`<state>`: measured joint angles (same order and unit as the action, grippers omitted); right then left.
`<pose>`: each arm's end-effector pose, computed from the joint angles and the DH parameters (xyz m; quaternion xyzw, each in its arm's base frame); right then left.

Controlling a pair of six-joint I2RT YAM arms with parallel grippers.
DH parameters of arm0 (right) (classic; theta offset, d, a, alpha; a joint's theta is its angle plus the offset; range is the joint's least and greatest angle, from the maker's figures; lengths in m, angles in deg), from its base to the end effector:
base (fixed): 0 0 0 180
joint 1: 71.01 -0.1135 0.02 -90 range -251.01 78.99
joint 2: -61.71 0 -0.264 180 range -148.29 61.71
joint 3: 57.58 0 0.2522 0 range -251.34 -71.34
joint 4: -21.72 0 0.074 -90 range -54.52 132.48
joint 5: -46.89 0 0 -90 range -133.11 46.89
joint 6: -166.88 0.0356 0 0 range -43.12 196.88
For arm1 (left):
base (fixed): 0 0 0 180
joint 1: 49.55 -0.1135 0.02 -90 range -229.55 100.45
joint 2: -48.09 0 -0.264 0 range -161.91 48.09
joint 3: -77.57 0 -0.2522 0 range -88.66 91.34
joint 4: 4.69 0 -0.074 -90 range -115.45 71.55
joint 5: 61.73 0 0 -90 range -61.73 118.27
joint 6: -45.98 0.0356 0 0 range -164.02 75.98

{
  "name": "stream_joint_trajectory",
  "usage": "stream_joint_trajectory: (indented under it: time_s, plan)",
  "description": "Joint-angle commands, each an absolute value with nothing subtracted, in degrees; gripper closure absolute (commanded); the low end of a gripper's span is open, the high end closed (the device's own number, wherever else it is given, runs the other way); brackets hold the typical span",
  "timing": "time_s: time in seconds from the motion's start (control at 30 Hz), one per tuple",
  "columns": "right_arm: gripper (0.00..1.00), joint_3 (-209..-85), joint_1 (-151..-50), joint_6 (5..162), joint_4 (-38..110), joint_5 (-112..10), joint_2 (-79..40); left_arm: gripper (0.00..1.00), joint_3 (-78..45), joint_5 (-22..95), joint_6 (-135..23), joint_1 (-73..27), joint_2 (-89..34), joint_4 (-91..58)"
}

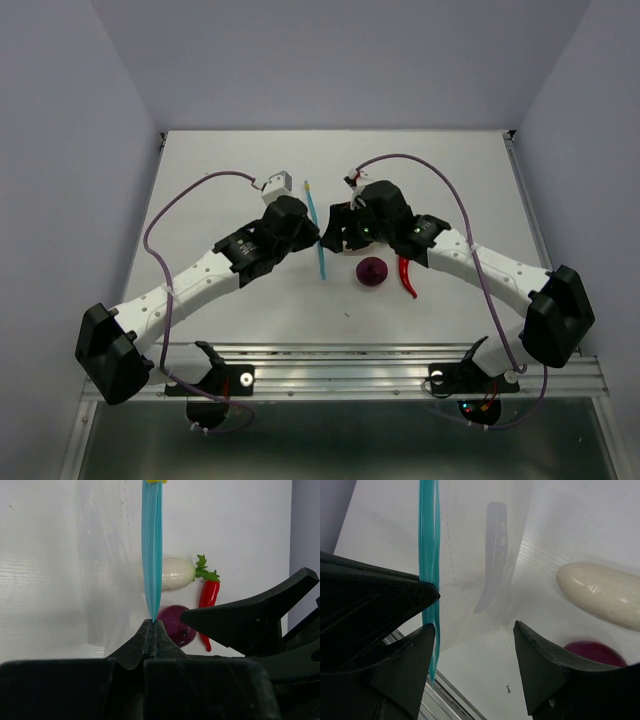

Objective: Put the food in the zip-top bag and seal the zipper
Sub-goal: Open the zipper of the food storage bag.

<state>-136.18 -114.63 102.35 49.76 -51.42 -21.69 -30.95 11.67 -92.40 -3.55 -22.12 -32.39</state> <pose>0.2373 0.2333 0.2954 -0.1724 0.8594 0.3230 0.3569 0.2015 -0.1940 0.3194 -0.0935 0.8394 -0.2990 0.4442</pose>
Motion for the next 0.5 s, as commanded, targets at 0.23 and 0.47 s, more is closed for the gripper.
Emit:
stream_joint_trajectory:
  time_s: [0.23,0.47]
  plan:
    - [0.47,-139.45,-116.01,105.35,45.85,-54.71,-23.46,1.0,-31.89,8.76,-95.43,-3.41,-20.99,-31.11]
    - [0.51,-139.28,-116.01,105.79,44.44,-56.64,-23.63,1.0,-32.59,8.94,-96.22,-3.5,-20.9,-30.67]
